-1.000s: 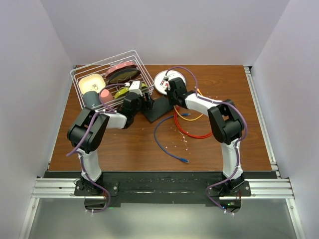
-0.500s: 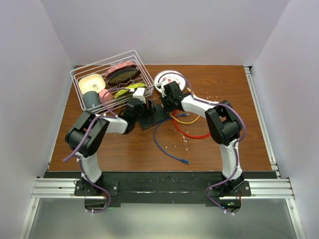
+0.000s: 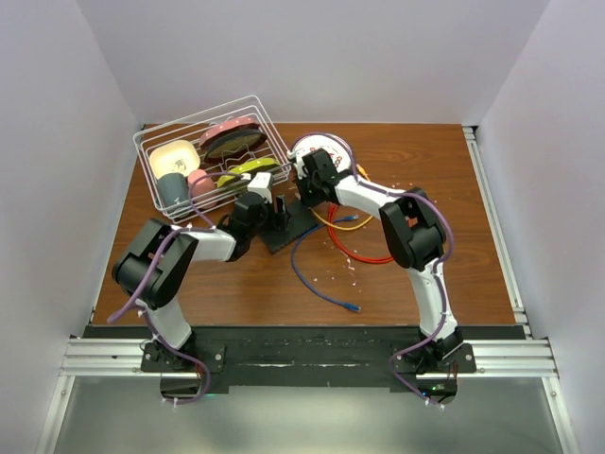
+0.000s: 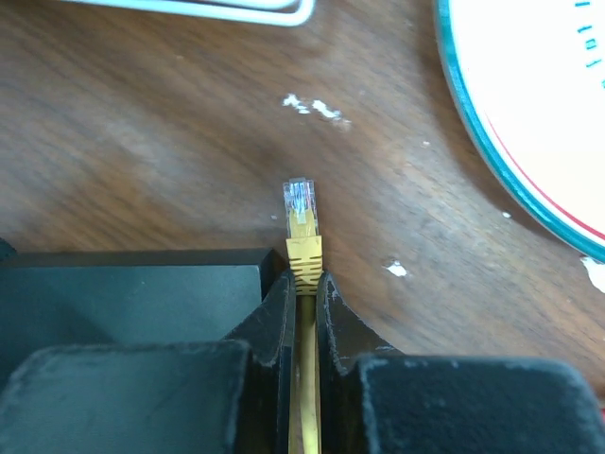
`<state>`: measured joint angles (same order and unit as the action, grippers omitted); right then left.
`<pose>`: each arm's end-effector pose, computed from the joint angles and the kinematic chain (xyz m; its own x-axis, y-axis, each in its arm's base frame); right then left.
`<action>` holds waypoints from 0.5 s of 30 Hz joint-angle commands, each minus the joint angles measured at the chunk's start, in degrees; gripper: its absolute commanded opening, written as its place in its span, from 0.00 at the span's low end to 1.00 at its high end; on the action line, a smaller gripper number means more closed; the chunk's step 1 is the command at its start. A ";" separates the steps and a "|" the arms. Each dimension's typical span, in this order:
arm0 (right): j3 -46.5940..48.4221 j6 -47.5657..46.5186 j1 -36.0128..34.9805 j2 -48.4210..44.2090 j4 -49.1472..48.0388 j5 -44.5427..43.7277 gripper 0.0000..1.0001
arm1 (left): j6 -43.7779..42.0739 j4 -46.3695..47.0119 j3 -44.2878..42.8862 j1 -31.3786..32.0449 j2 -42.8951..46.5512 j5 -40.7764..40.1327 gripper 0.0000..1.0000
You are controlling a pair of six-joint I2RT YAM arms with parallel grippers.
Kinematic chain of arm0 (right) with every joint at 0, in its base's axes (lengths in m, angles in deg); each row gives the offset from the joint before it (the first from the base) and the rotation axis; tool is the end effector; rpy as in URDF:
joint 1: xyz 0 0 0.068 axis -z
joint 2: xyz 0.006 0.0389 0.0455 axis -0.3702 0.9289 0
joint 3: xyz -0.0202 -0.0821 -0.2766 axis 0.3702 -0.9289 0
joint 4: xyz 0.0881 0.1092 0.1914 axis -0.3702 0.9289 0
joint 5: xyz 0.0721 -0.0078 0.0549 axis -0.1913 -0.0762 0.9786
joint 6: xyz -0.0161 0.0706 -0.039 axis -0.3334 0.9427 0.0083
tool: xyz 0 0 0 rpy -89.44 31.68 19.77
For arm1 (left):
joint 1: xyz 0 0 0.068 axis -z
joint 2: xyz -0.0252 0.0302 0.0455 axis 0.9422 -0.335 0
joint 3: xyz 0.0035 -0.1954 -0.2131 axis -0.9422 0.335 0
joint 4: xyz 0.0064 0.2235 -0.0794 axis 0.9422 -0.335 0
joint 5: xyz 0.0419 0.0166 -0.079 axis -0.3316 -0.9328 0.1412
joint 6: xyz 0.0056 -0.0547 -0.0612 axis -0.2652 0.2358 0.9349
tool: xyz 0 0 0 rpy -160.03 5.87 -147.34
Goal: Insert the plug into the switch port
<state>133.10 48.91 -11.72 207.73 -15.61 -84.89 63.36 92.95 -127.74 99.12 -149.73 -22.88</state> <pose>0.4221 0.2830 0.1617 -0.6358 -0.3686 -0.6781 -0.5515 0.8316 0.0651 0.3246 -0.1725 0.1701 -0.5369 -0.1540 -0.8295 0.2367 0.9162 -0.3233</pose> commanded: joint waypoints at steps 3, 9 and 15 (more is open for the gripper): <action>2.60 -4.04 -5.47 0.16 4.79 5.36 0.00 | 2.39 -3.47 4.70 0.32 2.99 -1.40 0.71; 1.38 -3.95 -8.91 -0.89 6.29 7.03 0.00 | 4.33 -6.55 7.25 0.32 9.14 -5.19 0.73; 1.19 -3.16 -9.18 -2.56 5.75 5.55 0.00 | 4.07 -11.73 7.61 0.32 14.06 -6.24 0.73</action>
<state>133.93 45.37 -20.71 207.79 -12.44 -80.50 66.57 84.23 -120.35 99.12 -139.55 -26.93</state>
